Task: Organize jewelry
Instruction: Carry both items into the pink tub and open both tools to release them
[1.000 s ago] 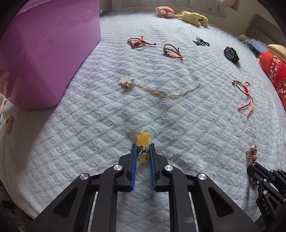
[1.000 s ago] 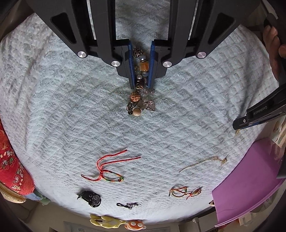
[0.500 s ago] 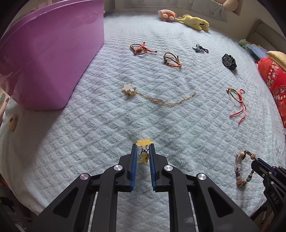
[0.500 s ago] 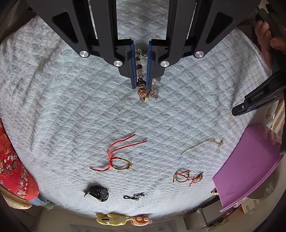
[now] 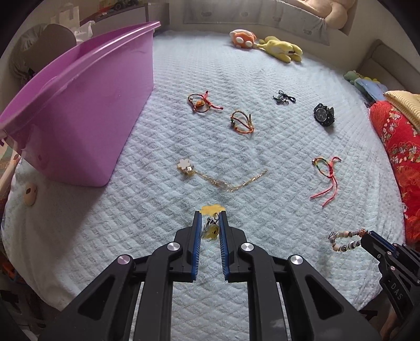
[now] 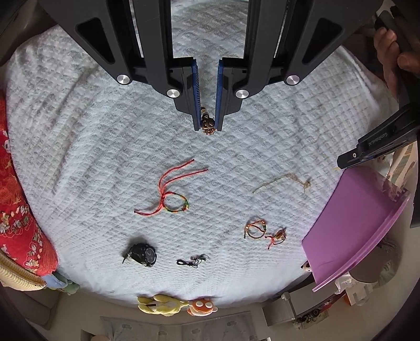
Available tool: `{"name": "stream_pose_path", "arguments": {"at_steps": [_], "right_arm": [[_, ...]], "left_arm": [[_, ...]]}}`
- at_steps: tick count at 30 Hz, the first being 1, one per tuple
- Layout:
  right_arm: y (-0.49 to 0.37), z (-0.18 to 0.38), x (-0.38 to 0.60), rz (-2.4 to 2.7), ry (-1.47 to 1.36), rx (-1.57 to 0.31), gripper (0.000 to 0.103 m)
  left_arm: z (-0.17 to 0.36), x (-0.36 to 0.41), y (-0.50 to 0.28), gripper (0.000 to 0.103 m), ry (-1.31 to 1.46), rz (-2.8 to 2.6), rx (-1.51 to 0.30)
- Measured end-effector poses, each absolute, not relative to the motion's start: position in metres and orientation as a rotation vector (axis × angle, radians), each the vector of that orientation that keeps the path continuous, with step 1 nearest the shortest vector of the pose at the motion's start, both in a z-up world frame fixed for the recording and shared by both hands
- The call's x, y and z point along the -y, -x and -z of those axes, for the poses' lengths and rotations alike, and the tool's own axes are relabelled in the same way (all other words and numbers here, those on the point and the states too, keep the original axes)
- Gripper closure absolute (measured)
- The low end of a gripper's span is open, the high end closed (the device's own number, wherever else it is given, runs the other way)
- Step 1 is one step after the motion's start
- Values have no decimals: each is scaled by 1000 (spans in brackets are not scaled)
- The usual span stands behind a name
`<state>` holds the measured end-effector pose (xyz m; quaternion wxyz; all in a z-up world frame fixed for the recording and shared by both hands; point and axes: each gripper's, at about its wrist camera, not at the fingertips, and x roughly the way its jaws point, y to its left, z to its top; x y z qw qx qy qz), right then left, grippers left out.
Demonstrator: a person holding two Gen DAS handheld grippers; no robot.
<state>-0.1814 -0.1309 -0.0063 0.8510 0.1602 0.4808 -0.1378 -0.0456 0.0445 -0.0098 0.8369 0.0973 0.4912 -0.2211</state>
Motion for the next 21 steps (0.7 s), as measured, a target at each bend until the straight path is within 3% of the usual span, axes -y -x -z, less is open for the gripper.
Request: {"name": "stream_pose_path", "arguments": {"at_steps": [21], "right_arm": [[66,-177,97,-41,-235,-865,93]], "left_arm": [[-159,-97,1,90,-60,263,-987]]}}
